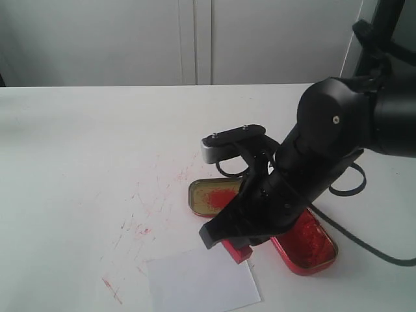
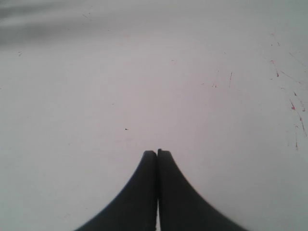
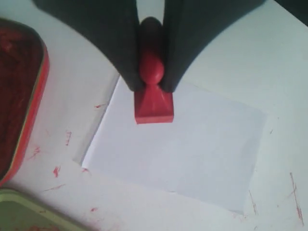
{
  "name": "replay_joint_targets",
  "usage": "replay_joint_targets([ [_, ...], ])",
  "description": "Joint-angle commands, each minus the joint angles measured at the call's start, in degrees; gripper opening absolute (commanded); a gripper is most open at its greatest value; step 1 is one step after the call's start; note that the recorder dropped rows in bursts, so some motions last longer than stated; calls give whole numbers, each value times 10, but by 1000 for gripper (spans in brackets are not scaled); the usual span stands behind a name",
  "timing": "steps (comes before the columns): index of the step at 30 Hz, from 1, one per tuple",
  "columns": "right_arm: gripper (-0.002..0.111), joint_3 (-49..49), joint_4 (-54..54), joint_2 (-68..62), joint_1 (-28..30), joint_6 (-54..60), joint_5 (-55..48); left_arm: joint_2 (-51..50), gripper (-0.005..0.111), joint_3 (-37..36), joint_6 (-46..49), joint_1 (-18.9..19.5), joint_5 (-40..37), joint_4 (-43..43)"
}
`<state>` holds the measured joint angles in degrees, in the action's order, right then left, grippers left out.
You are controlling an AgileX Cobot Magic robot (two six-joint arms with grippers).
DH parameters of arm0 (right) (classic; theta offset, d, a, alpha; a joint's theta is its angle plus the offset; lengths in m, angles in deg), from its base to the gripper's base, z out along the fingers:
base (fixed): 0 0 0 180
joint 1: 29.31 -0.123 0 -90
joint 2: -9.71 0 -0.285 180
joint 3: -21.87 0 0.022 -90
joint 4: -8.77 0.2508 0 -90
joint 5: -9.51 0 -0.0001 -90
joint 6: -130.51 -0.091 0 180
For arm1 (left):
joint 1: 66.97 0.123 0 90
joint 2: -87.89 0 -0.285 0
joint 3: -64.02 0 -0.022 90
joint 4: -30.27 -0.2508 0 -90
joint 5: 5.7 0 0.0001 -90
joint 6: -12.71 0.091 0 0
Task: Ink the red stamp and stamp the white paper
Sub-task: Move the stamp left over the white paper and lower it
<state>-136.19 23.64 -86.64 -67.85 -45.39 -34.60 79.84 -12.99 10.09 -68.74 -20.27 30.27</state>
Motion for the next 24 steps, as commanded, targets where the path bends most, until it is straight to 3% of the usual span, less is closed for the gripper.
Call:
replay_joint_targets([
  [1,0,-1,-17,2,-32,-21,16,3,0,-2,0,1,0,6],
  [14,0,-4,-76,-25,-91,-60,35,3,0,-2,0,1,0,6],
  [24,0,-62,-115,-85,-133,-60,31,3,0,-2,0,1,0,6],
])
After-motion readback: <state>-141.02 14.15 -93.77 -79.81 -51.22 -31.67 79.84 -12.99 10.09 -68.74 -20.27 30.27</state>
